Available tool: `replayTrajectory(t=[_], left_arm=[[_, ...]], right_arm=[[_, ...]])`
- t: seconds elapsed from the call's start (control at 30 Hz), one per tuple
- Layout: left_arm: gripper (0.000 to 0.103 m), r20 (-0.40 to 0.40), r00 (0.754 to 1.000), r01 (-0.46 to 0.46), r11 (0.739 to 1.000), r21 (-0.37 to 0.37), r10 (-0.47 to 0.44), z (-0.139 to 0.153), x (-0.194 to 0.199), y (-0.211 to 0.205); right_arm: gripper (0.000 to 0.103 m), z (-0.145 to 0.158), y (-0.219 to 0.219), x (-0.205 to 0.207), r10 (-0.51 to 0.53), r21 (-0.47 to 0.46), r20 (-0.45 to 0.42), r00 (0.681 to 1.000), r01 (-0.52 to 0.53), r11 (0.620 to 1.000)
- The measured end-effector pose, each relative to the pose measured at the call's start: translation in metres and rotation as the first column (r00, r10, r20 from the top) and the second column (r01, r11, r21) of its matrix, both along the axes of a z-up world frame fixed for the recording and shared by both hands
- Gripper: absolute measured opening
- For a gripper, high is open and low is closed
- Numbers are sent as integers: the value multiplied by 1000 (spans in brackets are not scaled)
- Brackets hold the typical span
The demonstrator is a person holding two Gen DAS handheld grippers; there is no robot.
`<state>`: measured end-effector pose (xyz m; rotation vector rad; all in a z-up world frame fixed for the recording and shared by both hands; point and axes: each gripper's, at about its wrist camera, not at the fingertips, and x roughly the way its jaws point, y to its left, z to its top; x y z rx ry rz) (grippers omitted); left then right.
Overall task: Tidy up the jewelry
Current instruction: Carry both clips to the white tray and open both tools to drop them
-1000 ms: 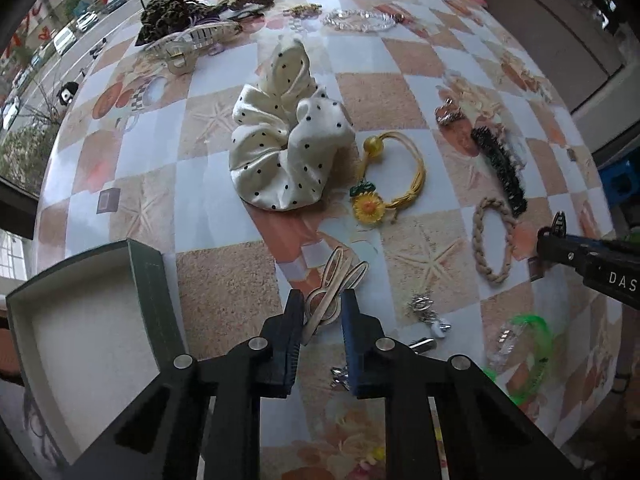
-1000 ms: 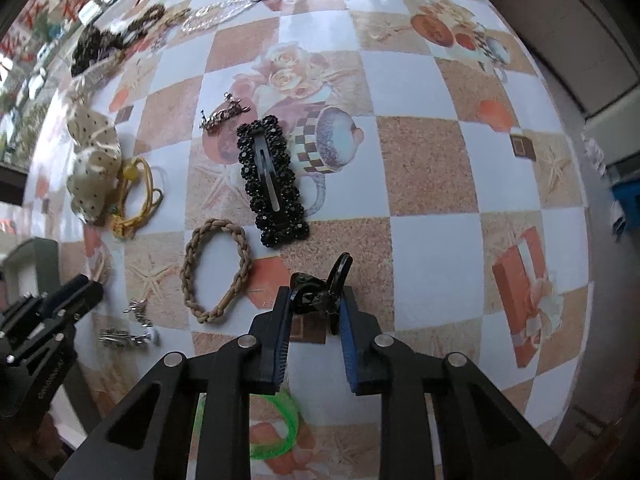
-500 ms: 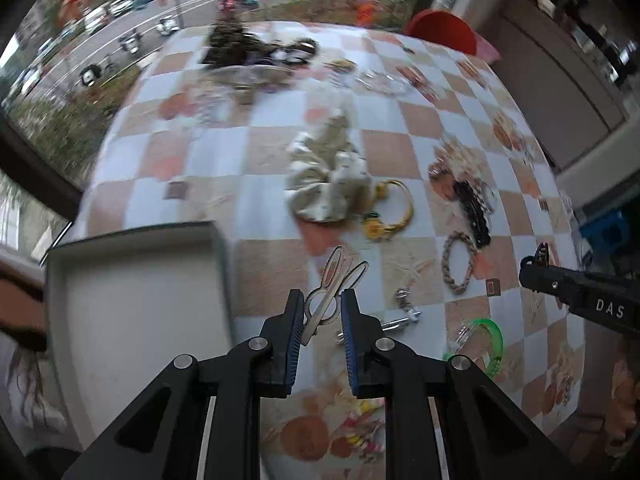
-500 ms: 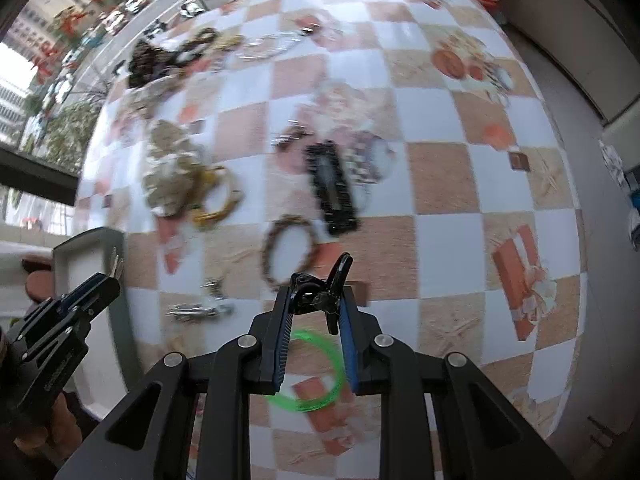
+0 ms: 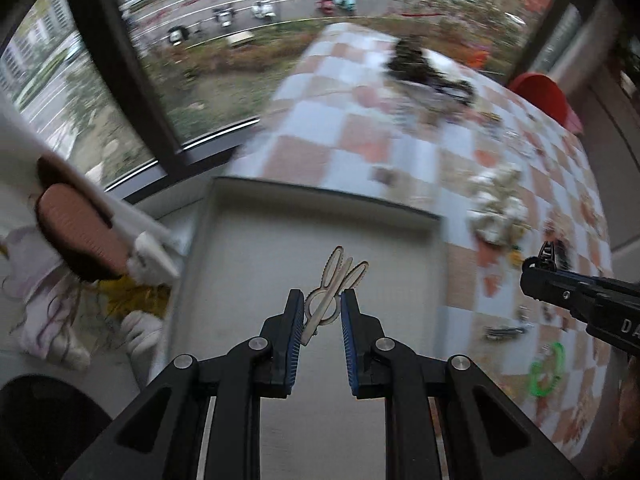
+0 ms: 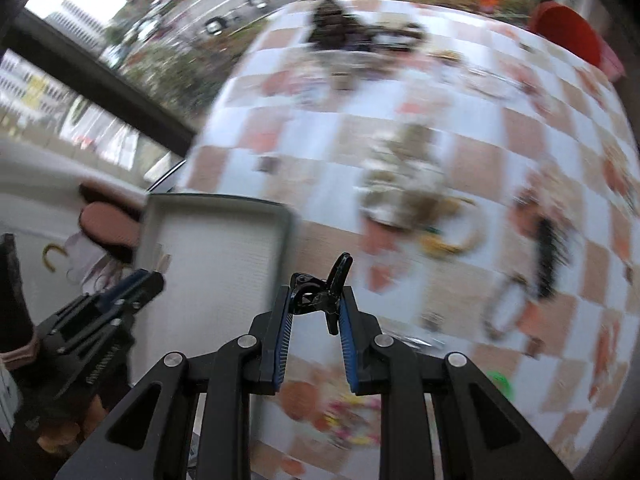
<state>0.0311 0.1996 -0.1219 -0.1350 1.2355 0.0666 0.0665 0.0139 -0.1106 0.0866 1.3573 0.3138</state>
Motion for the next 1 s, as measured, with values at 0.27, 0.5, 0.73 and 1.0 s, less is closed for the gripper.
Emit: replayTrajectory(t=[0.27,0.5,0.73,1.0], left_arm=[[23,-57,995,-75,996,37,77,-46,9,37],[23,-80,994,-75,996,55,80,-70,12,37],[23,-75,995,-55,996,74,61,-68,12,32],[24,-97,994,-45,994,99,54,-64,13,31]], right_arm=[[24,-47,69,31,67,18,-70,995,-66,998],[24,-75,86,41,79,-18,-108,991,-82,996],[25,-88,88,42,78,-32,-119,990,-82,996],[48,-79,82,45,67,-2,-113,991,-68,998]])
